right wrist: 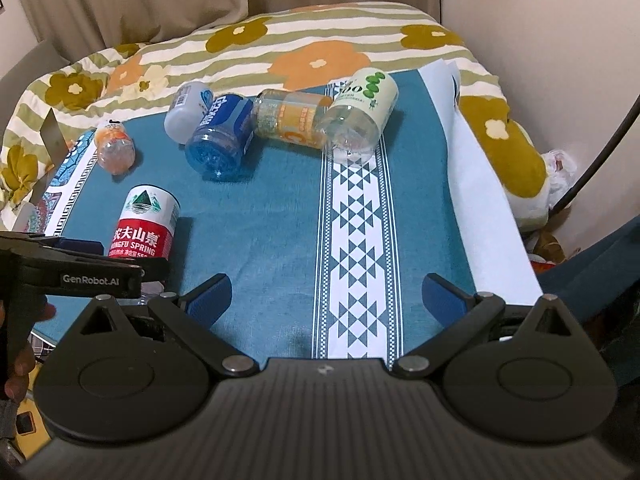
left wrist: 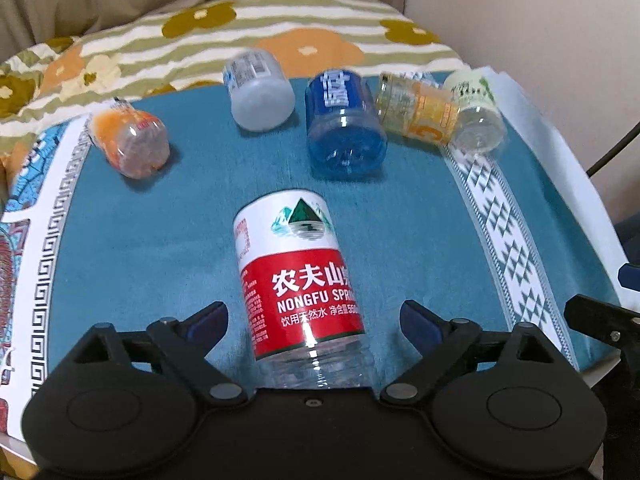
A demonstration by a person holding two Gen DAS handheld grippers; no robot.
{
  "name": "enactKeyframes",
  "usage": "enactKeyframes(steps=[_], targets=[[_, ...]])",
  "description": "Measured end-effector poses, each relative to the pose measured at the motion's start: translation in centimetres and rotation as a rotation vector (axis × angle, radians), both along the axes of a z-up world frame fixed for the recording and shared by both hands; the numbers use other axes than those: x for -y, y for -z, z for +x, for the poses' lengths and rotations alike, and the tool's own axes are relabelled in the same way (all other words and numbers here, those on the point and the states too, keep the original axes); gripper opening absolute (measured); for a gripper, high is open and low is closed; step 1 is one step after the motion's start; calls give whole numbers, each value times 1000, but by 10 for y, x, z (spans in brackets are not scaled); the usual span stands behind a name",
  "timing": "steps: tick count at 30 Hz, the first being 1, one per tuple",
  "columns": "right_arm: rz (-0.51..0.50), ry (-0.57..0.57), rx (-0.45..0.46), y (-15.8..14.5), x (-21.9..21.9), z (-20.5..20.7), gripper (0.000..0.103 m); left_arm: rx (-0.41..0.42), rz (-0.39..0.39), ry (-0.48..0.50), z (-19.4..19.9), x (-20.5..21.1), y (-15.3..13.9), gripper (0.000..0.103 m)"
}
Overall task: Flip cup upright
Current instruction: 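Lift the red-labelled bottle with the right gripper and rotate it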
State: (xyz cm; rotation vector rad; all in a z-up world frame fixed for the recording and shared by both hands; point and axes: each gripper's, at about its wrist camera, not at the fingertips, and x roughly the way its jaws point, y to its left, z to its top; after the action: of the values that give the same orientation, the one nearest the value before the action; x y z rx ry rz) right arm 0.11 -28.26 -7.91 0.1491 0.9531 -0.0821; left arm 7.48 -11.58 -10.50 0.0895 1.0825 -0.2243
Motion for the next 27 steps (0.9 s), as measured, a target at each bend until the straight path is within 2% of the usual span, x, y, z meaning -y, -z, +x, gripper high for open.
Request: enactKeyframes(steps=[2, 7, 11, 15, 22, 27], targets=[[8, 1, 6, -5, 2, -2, 103, 18, -1, -7, -5, 0, -9, 103], [-2, -23, 9, -22, 1, 4, 103, 51, -40, -49, -22, -11, -39, 103], [-17, -81, -8, -40, -9, 16, 103, 71, -65, -94, -36, -34, -56, 103], [23, -125, -33, -50, -27, 33, 103, 84, -51, -116, -46, -62, -63, 103], [89, -168, -162, -38, -72, 86, 103, 98, -37, -157, -53, -119, -59, 103], [132, -156, -251, -13, -99, 127, 103, 57, -81, -205, -55, -162, -48, 103]])
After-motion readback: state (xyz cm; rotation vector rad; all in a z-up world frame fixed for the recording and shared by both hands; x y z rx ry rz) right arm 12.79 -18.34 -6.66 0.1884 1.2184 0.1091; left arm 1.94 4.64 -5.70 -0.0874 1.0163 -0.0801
